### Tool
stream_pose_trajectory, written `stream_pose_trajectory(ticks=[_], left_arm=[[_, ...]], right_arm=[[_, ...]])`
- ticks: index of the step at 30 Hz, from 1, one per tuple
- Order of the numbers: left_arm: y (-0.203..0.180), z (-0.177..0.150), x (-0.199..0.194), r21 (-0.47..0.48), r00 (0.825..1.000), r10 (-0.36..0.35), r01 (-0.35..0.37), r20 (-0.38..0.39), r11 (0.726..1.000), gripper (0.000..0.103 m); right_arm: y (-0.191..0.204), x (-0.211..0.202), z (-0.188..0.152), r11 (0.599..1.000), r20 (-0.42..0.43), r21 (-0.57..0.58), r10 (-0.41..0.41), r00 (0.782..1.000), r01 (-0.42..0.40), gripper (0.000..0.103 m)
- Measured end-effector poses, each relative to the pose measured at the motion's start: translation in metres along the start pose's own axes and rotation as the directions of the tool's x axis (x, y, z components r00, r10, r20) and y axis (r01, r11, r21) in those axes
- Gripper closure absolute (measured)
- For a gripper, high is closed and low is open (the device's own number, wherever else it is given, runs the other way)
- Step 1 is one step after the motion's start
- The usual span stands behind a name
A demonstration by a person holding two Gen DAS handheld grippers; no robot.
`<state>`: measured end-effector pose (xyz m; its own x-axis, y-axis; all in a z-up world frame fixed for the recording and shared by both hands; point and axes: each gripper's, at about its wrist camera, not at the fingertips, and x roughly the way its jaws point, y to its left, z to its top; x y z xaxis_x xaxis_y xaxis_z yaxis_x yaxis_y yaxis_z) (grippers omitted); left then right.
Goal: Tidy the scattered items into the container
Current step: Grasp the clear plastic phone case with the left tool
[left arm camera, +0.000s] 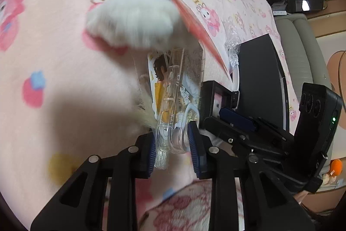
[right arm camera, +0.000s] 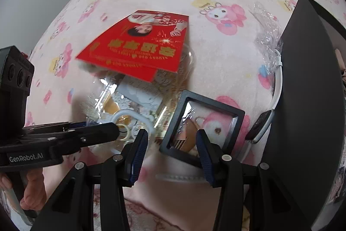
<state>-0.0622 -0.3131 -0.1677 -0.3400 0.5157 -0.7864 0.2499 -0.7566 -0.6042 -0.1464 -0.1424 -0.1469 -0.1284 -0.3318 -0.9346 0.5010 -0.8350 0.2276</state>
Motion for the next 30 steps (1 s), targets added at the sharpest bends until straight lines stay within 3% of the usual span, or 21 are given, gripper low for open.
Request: stream_pose_trajectory(ticks=[3, 10, 15, 18, 20, 25, 30], left_arm=[[0.01, -0.011, -0.015, -0.011, 1.0, -0.01, 0.011, 0.012, 1.0, 0.08], [0.036, -0.026, -0.048, -0.034, 0.998, 0.048, -0.047, 0.032, 0.998, 0.079], [0.044, -0.03, -0.043, -0.089, 0.99, 0.128, -0.123, 0.054, 0.988, 0.068], [0.049, -0.037, -0.036, -0.114, 0.991, 0.123, -0.117, 0.045, 0.987, 0.058], [0.049, -0.044, -0.033, -0.124, 0.993, 0.111, -0.104, 0.05, 0.987, 0.057], [0.054, -0.052, -0.031, -0.14, 0.993, 0.088, -0.077, 0.075, 0.987, 0.058], [0.054, -0.046, -0.032, -0.132, 0.991, 0.099, -0.086, 0.093, 0.987, 0.071]], right_arm=[[0.003, -0.006, 0.002, 1.0, 0.005, -0.014, 0.007, 1.0, -0.007, 0.06], [0.008, -0.001, 0.015, 1.0, 0.007, -0.019, 0.011, 1.0, -0.011, 0.06], [0.026, 0.006, -0.015, 0.999, 0.022, -0.038, 0.011, 1.0, -0.011, 0.06], [0.029, 0.008, -0.013, 0.999, 0.026, -0.049, 0.002, 1.0, -0.001, 0.06], [0.034, 0.01, -0.008, 0.998, 0.032, -0.06, 0.007, 0.999, -0.005, 0.059], [0.042, 0.025, 0.005, 0.996, 0.02, -0.084, 0.017, 1.0, -0.016, 0.058], [0.037, 0.048, 0.01, 0.995, -0.04, -0.099, 0.011, 0.999, -0.015, 0.058]])
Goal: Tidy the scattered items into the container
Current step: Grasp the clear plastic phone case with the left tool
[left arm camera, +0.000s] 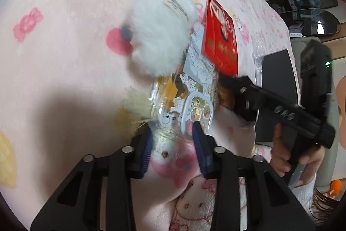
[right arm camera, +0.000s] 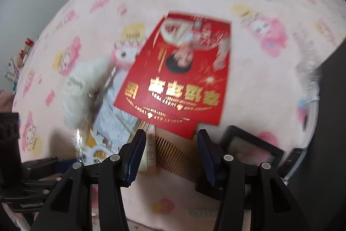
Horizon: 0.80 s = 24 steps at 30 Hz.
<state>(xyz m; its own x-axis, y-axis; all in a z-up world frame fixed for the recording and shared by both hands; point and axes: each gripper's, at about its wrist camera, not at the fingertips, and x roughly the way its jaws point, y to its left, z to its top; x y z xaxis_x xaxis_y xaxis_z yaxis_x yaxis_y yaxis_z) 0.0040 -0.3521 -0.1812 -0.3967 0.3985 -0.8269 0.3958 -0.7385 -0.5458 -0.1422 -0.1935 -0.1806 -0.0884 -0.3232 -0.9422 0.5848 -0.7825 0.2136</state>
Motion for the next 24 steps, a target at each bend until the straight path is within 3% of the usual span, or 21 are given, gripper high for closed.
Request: stream_pose_trajectory(ticks=[3, 8, 15, 19, 24], left_arm=[[0.004, 0.007, -0.006, -0.008, 1.0, 0.003, -0.003, 0.027, 1.0, 0.072], [0.011, 0.012, -0.019, -0.047, 0.997, 0.043, -0.039, 0.069, 0.998, 0.072], [0.001, -0.007, -0.015, -0.021, 0.999, -0.028, 0.029, 0.04, 0.999, 0.068], [0.001, -0.005, 0.002, -0.031, 0.999, 0.042, -0.041, 0.028, 0.999, 0.069], [0.006, 0.003, -0.015, -0.072, 0.99, 0.092, -0.084, 0.108, 0.994, 0.071]], right_arm=[[0.004, 0.001, -0.001, 1.0, -0.003, -0.027, -0.004, 1.0, 0.004, 0.058], [0.011, -0.007, -0.009, 0.994, -0.03, -0.049, 0.098, 0.995, -0.099, 0.058], [-0.022, -0.027, -0.003, 0.996, 0.072, 0.077, 0.034, 0.997, -0.039, 0.058], [-0.019, -0.02, 0.003, 0.996, 0.066, 0.081, 0.024, 0.998, -0.029, 0.058], [-0.015, -0.014, 0.006, 0.999, 0.044, 0.042, 0.03, 0.999, -0.032, 0.058]])
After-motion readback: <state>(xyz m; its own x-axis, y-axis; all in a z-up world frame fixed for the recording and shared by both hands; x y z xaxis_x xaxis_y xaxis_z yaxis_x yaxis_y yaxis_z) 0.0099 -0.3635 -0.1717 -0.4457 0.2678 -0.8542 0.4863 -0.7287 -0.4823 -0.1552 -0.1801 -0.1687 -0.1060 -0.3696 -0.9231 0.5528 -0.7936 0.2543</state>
